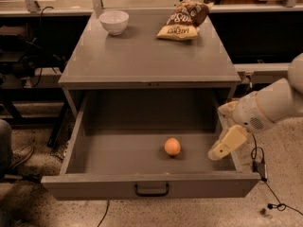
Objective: Pick orange from top drawer and place on counter
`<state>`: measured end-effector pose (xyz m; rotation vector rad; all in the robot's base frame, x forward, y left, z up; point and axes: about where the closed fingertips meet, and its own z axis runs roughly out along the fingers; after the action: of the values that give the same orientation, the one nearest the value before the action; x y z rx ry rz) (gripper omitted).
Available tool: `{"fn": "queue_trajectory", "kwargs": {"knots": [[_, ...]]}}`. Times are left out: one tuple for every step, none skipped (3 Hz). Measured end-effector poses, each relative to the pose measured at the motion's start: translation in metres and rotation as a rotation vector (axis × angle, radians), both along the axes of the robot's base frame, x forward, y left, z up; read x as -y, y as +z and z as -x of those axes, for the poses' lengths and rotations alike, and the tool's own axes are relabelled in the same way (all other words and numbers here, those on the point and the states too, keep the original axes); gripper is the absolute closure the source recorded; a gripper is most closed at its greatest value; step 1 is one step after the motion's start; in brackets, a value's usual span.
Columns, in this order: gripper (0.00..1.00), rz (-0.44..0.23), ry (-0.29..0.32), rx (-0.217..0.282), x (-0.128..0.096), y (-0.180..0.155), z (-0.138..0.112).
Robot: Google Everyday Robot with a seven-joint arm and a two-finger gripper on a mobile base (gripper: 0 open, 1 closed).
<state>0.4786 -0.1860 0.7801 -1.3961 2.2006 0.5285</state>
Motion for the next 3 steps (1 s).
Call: {"fn": "queue_trajectory", "kwargs": {"knots": [[0.00, -0.058, 0.022, 0.068, -0.025, -0.030, -0.026], [0.00, -0.095, 0.029, 0.126, -0.047, -0.053, -0.049], [0.00, -0.113, 0.052, 0.149, -0.070, -0.075, -0.058]]}}
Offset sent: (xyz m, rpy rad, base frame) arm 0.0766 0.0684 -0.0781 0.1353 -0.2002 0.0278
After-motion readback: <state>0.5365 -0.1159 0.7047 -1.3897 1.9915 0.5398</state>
